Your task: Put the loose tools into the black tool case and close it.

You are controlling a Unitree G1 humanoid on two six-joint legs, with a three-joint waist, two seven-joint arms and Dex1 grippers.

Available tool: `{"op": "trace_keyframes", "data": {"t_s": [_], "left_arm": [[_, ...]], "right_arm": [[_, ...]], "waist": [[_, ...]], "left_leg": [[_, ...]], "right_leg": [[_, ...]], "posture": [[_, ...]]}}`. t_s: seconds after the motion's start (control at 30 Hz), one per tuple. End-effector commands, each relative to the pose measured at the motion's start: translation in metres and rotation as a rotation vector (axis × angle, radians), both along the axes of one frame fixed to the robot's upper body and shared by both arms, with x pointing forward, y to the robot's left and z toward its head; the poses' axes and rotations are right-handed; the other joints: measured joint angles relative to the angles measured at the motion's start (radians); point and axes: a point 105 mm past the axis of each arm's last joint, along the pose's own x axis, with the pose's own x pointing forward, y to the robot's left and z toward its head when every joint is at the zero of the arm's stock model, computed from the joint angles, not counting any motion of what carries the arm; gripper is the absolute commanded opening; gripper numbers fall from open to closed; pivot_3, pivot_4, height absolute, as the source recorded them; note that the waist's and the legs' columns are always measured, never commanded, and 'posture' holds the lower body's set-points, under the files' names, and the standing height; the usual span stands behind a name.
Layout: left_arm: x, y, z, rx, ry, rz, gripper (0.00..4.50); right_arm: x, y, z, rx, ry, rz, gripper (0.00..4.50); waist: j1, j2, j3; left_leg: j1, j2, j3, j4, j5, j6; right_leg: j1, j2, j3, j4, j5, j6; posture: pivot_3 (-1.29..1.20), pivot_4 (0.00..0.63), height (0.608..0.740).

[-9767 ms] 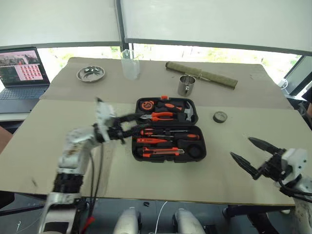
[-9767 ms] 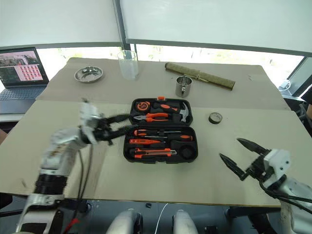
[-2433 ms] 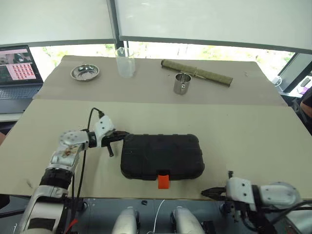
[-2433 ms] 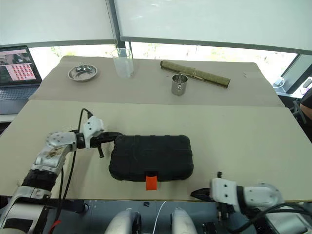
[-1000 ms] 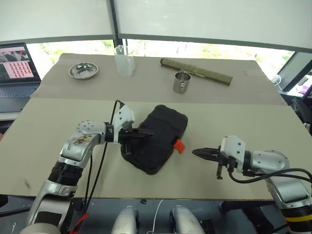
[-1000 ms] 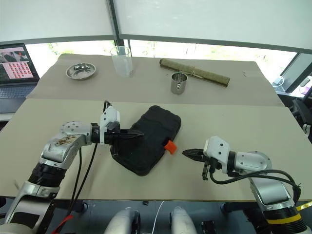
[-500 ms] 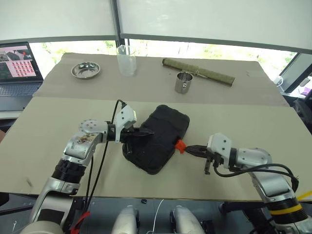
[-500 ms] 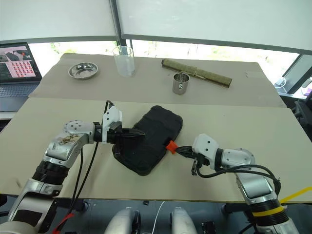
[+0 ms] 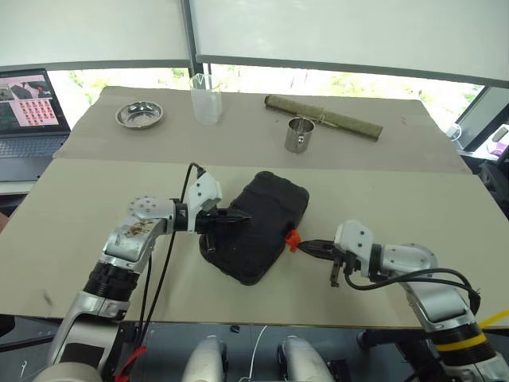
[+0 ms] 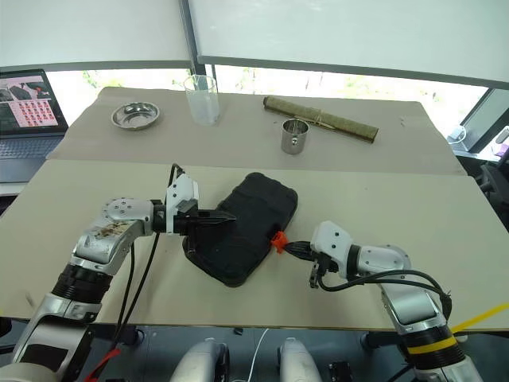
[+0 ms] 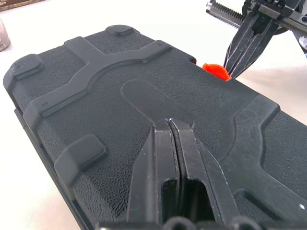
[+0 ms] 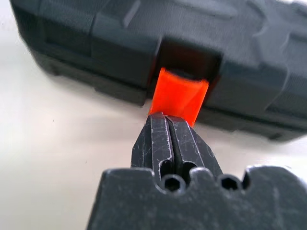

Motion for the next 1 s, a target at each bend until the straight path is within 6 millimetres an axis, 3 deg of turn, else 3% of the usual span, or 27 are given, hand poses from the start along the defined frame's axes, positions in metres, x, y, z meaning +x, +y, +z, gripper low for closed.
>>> {"op": "trace_keyframes", "data": {"t_s": [0.03, 0.7, 1.0], "left_arm": [[-0.002, 0.004, -0.012, 0.033, 0.030, 0.008, 0.06], [-0.006, 0.002, -0.016, 0.039, 0.047, 0.010, 0.06], [-0.006, 0.002, -0.023, 0.063, 0.061, 0.017, 0.06]], "right_arm": [[0.003, -0.006, 0.000, -0.029, -0.018, -0.025, 0.00], [0.027, 0.037, 0.023, 0.028, -0.086, 0.090, 0.00], [0.022, 0.037, 0.035, 0.083, -0.104, 0.111, 0.00]], "waist": [[-0.002, 0.000, 0.000], [-0.006, 0.001, 0.000], [-0.008, 0.001, -0.001]], "left_leg": [[0.000, 0.000, 0.000, 0.000, 0.000, 0.000], [0.002, 0.000, 0.000, 0.000, 0.000, 0.000], [0.003, 0.001, 0.000, 0.000, 0.000, 0.000]], "right_leg": [[0.000, 0.000, 0.000, 0.000, 0.000, 0.000], [0.001, 0.001, 0.000, 0.001, 0.000, 0.000], [0.001, 0.001, 0.001, 0.002, 0.000, 0.000]], "posture": [[0.00, 0.150, 0.740], [0.00, 0.150, 0.740], [0.00, 0.150, 0.740]]}}
